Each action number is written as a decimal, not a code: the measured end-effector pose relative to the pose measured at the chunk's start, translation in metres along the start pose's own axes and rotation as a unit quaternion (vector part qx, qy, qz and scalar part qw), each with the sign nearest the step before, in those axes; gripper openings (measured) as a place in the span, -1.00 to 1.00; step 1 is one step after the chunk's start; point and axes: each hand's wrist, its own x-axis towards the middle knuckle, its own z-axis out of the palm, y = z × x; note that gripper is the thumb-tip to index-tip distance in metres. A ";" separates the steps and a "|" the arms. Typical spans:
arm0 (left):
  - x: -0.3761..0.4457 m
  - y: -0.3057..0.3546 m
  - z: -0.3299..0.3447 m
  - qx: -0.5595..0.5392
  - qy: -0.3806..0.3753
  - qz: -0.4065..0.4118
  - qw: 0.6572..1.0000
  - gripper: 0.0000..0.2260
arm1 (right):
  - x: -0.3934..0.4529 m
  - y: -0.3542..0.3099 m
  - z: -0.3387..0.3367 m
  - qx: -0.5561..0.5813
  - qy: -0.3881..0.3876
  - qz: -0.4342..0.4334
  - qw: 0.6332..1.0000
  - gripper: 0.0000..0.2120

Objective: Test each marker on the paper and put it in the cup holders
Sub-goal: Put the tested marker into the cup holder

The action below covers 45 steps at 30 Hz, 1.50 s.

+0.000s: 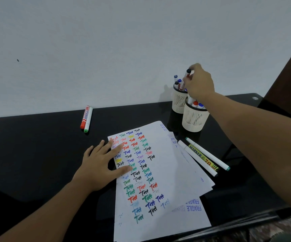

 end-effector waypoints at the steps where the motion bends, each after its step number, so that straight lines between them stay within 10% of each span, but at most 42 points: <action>1: 0.000 0.000 0.000 0.002 -0.002 -0.001 1.000 -0.09 | -0.001 0.001 0.001 -0.001 0.005 -0.015 1.000 -0.70; 10: 0.000 0.000 -0.001 -0.004 -0.002 0.000 1.000 -0.10 | 0.004 -0.005 0.000 -0.146 -0.146 0.019 0.978 -0.73; 21: 0.001 0.001 0.000 -0.013 0.005 0.004 1.000 -0.10 | -0.058 -0.043 0.002 -0.144 0.060 -0.176 0.972 -0.66; 32: -0.003 0.001 0.002 -0.069 0.064 0.005 0.996 -0.04 | -0.207 -0.027 0.073 -0.085 -0.344 -0.137 0.925 -0.38; 45: 0.014 -0.008 -0.018 -0.230 0.245 -0.122 0.934 -0.64 | -0.223 -0.012 0.083 -0.153 -0.339 -0.167 0.913 -0.35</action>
